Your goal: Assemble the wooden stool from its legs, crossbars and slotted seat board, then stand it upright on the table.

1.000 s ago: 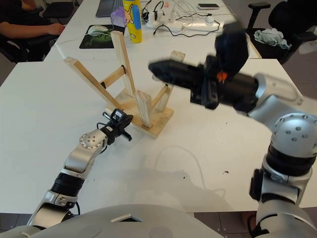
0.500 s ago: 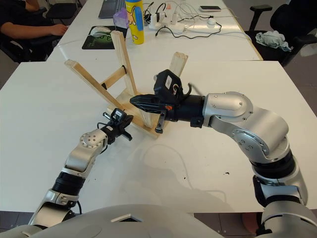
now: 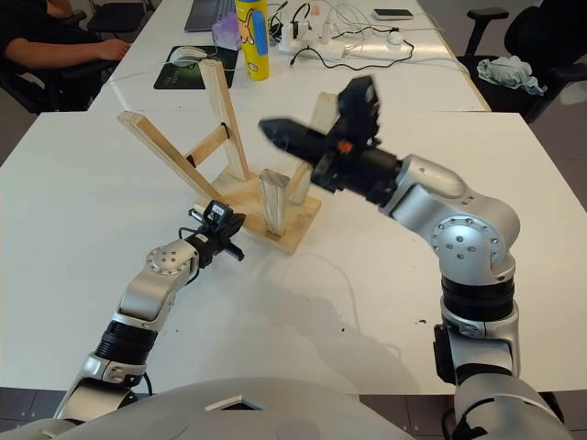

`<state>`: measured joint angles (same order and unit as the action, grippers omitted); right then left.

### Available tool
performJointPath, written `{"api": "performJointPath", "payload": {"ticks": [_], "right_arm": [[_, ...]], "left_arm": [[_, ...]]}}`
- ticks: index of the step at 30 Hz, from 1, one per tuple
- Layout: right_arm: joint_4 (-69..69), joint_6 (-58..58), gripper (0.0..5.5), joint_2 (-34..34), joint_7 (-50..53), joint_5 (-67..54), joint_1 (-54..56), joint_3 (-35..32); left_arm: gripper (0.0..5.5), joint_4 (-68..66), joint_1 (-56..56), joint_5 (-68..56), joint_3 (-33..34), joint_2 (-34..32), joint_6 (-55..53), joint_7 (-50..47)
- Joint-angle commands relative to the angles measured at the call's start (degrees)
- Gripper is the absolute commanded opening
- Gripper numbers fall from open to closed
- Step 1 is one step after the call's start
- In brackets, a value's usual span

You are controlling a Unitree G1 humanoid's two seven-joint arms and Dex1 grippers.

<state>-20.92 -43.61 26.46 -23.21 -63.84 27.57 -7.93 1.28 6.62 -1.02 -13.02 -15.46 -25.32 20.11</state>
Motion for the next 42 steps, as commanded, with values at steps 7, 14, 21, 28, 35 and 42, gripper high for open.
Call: {"api": "performJointPath", "payload": {"ticks": [7,14,21,28,35,42], "right_arm": [[13.54,9.33,0.0,11.05,-8.93,30.01,-13.25,10.81],[13.87,15.01,0.0,8.97,-12.42,35.84,-20.41,12.51],[11.1,12.92,0.0,7.12,-8.99,43.35,-27.45,17.4],[10.6,9.49,0.0,2.34,-4.26,48.18,-29.93,20.98],[13.17,8.39,0.0,0.75,-4.26,50.79,-26.84,23.06],[15.8,9.15,0.0,0.49,-4.78,52.03,-25.22,22.65]], "left_arm": [[0.02,-1.29,-3.93,0.89,0.81,-1.63,-3.27,0.27],[0.02,4.03,-5.07,-2.03,3.98,-4.58,-3.13,4.16],[0.02,9.69,-8.83,-3.67,16.76,-11.4,-3.72,3.03],[0.02,-14.72,4.86,2.79,12.44,-10.69,4.68,0.18],[0.02,-34.63,12.81,6.64,7.17,-8.67,15.01,2.33],[0.02,-27.09,6.39,5.18,3.48,-9.11,15.27,9.91]]}}
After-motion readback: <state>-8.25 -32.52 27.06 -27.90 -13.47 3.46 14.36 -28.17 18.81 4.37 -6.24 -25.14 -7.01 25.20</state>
